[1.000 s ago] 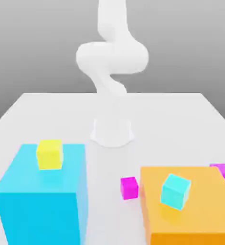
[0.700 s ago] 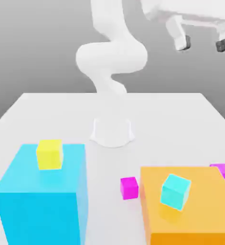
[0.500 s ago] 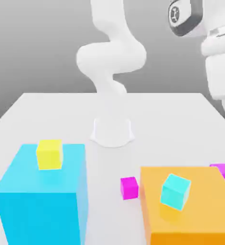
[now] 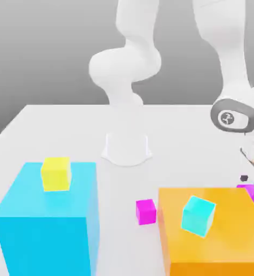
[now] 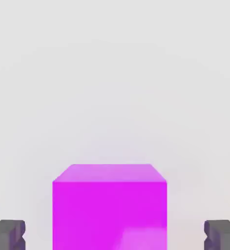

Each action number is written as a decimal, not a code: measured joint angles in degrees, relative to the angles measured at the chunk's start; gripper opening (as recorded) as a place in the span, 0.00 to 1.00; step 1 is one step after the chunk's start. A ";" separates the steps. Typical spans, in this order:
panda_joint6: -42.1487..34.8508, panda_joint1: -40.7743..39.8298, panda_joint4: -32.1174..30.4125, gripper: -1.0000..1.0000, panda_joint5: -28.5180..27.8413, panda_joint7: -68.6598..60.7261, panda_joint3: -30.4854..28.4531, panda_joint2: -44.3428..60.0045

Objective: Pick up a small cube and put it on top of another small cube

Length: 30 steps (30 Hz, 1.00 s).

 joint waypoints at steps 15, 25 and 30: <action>-14.11 -8.41 1.82 0.00 11.63 -11.77 1.64 -15.04; -37.78 -29.18 13.43 0.00 15.17 -32.83 -12.71 -29.53; -46.77 -35.67 16.72 0.00 14.44 -40.30 -20.63 -34.40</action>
